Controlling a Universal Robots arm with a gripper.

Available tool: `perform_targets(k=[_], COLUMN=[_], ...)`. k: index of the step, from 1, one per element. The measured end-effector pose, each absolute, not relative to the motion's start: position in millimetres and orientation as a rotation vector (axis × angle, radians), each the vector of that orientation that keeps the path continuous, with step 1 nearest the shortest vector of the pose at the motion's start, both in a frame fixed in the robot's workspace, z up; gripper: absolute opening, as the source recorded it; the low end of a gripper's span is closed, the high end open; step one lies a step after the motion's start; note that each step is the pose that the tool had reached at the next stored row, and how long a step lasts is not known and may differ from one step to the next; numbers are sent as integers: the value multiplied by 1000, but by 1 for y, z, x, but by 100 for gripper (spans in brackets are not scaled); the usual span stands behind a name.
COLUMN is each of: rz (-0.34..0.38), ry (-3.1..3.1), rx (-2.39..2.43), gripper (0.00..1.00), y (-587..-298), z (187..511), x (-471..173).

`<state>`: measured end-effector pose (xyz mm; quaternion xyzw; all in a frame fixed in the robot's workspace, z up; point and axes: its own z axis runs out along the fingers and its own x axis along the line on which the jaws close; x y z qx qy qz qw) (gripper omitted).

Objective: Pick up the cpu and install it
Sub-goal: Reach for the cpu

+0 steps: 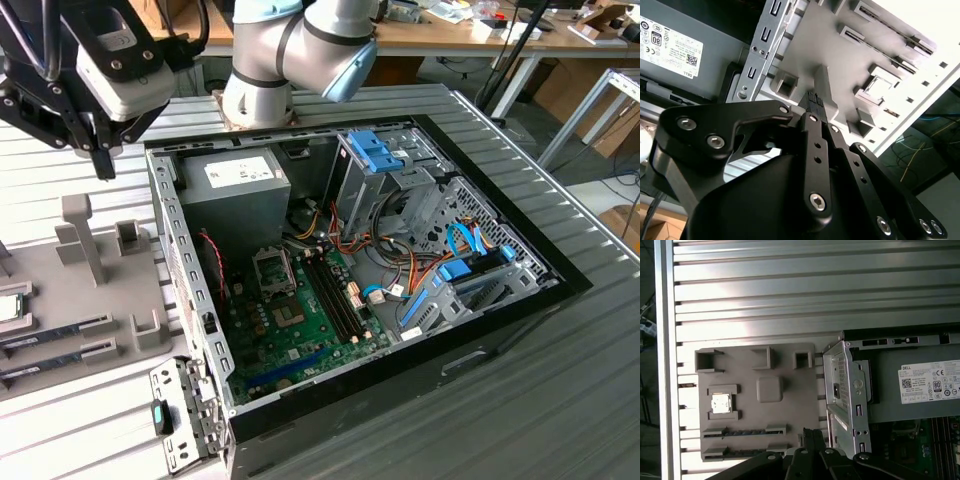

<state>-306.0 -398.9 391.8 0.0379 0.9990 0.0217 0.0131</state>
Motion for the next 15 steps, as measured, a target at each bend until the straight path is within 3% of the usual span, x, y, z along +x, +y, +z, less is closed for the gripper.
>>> perform_targets(k=[15], rz=[68], ry=[3112], rx=[118], gripper=[11], y=[-399], z=[391], x=[-334])
